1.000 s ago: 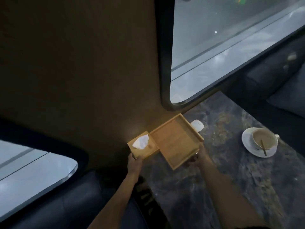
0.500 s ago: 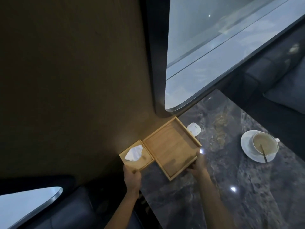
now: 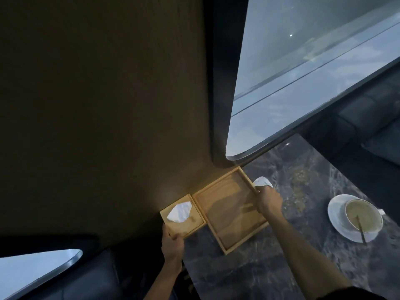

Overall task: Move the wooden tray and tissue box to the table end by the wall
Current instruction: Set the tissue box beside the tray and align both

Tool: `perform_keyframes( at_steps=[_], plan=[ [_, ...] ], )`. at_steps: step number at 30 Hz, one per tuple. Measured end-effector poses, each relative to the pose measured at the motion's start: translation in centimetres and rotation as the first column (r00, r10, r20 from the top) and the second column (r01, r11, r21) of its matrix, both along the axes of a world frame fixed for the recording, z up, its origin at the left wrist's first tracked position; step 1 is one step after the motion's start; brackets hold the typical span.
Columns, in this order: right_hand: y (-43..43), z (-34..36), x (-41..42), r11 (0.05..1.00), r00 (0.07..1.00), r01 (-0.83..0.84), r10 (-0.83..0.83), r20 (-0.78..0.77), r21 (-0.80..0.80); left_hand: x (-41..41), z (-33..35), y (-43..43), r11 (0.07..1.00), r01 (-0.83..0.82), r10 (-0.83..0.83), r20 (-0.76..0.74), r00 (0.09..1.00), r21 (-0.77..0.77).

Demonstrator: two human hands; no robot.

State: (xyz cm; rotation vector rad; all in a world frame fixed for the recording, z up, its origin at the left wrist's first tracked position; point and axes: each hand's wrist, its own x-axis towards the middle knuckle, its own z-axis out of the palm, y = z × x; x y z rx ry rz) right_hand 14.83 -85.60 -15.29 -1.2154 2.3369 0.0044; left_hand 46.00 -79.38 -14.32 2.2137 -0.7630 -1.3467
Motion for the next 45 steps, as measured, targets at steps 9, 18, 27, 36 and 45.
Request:
perform_keyframes(
  at_steps=[9,18,27,36,45],
  plan=[
    [1.3,0.1,3.6,0.974,0.996,-0.086,0.076,-0.055,-0.211,1.2,1.5,0.6,0.984,0.173,-0.173,0.007,0.985,-0.048],
    [9.1,-0.3,20.1,0.517,0.657,-0.699,0.737,-0.158,-0.495,2.8,2.1,1.6,0.921,0.35,-0.338,0.097,0.936,-0.169],
    [8.6,-1.4,20.6,0.619,0.686,-0.674,0.727,-0.031,-0.404,1.8,2.1,2.3,0.778,0.626,-0.585,0.313,0.749,-0.045],
    [14.3,-0.7,15.5,0.816,0.792,0.55,-0.439,0.425,-0.181,0.7,1.6,5.2,0.618,0.766,-0.697,0.575,0.429,0.178],
    [14.8,2.7,13.1,0.862,0.66,0.503,-0.334,0.673,-0.066,1.4,4.2,4.4,0.542,0.801,-0.809,0.414,0.417,0.252]
  ],
)
